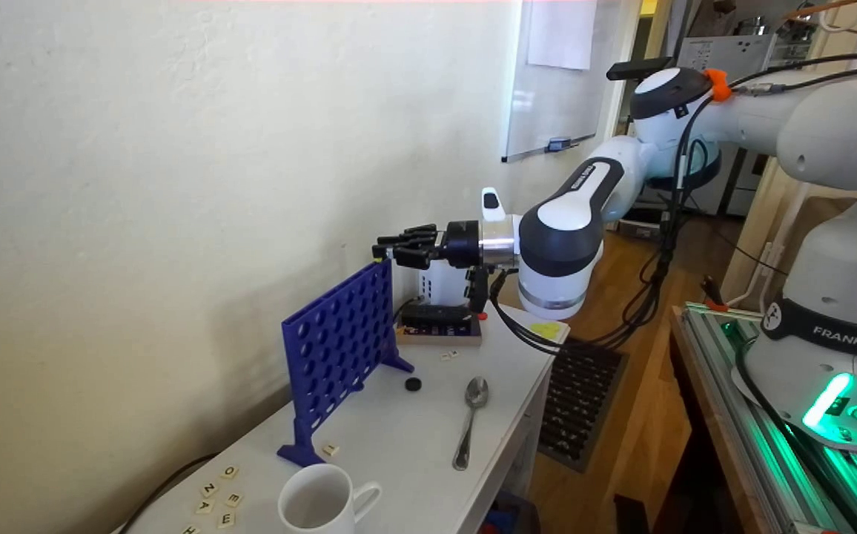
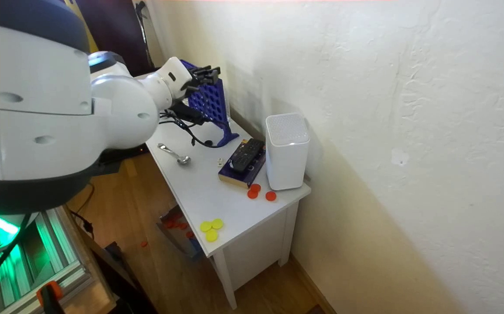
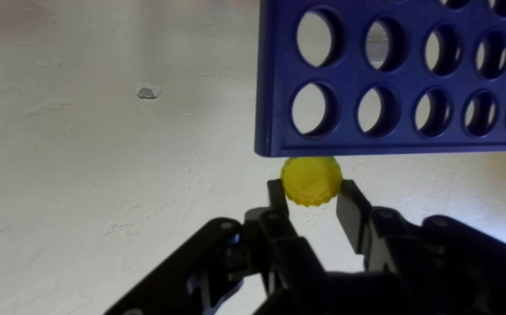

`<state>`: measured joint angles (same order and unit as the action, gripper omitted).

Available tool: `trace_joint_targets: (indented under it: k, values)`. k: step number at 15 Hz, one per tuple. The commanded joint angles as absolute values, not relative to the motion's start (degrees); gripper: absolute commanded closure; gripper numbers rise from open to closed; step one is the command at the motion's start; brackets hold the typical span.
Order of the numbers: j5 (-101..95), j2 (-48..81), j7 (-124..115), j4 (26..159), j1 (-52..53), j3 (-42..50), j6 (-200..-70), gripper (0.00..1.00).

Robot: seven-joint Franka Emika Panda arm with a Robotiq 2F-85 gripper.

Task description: Put one yellow ring inside the last line of the blue object

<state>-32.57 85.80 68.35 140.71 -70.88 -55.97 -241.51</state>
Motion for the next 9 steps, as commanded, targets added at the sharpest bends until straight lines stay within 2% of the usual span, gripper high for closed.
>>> trace_joint_targets:
  k: [1,2,3,8,9]
  values:
    - [-31.2,85.8,70.2,141.5,-70.3,-56.0,-243.0,0.75]
    - [-31.5,85.8,70.2,141.4,-70.4,-56.0,-243.0,0.41]
    - [-31.4,85.8,70.4,141.4,-70.4,-56.1,-243.0,0.4]
    - [-31.5,85.8,70.6,141.3,-70.6,-56.2,-243.0,0.04]
    - [-31.5,85.8,70.6,141.3,-70.6,-56.2,-243.0,0.06]
